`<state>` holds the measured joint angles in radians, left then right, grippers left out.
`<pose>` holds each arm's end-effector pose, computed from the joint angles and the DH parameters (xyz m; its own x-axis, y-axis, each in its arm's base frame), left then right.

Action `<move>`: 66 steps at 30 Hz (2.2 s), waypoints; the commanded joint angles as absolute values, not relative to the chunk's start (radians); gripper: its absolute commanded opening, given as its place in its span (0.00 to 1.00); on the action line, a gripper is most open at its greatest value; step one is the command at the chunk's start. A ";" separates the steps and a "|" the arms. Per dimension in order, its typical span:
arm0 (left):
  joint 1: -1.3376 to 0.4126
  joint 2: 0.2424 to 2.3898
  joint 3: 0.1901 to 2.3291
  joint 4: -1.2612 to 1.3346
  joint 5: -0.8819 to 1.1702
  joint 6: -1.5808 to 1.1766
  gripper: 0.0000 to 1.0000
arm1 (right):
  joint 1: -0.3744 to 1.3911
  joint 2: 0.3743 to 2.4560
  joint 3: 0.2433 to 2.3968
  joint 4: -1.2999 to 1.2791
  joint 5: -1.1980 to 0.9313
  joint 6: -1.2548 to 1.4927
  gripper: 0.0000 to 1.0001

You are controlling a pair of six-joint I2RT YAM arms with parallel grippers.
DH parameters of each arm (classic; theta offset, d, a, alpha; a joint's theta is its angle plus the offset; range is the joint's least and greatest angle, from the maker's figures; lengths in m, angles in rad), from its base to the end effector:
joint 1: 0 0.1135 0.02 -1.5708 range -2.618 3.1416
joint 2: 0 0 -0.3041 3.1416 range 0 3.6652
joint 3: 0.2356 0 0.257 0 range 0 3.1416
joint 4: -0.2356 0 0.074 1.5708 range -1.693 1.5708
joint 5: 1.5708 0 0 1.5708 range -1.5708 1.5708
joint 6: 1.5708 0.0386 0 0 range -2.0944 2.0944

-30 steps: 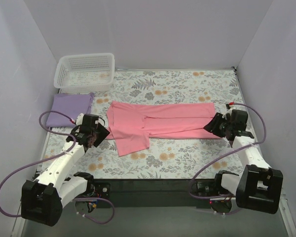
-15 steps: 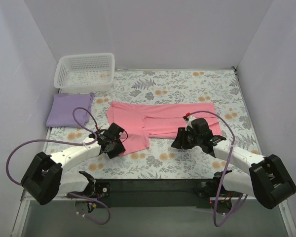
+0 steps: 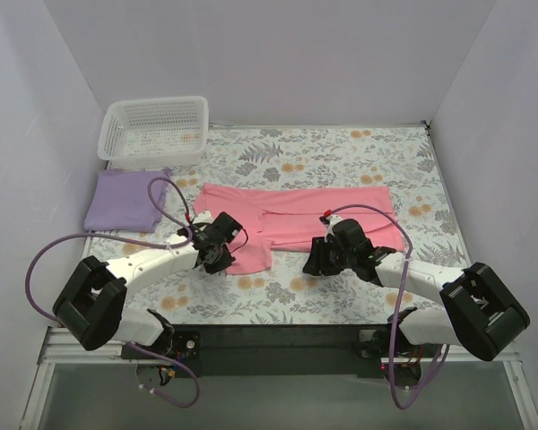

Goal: Fold and stack the t-shirts
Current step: Fold the tshirt

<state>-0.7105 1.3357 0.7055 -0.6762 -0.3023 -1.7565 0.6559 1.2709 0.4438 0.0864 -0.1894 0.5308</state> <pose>0.1708 -0.1318 0.2034 -0.4189 -0.8773 -0.2342 -0.8232 0.4758 -0.3099 0.1747 0.1436 0.1852 -0.8201 -0.0038 -0.5721 -0.3408 0.8065 0.4832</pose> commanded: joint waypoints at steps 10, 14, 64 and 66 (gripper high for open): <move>-0.533 1.627 1.202 -0.598 -0.371 -1.511 0.00 | 0.661 1.174 0.488 0.055 -0.130 0.474 0.48; -0.476 1.721 1.337 -0.569 -0.351 -1.473 0.00 | 0.661 1.134 0.505 0.008 -0.095 0.431 0.49; -0.178 1.170 0.672 -0.474 -0.169 -1.637 0.52 | -0.362 1.272 0.494 -0.009 -0.365 0.429 0.43; -0.178 1.175 0.673 -0.474 -0.178 -1.637 0.50 | -0.376 1.287 0.480 0.040 -0.379 0.437 0.43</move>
<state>-0.1844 1.1774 0.6350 -0.4889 -0.1810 -1.6279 -0.3557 1.2697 0.4999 -0.0387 -0.3466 0.4206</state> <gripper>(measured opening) 0.515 0.432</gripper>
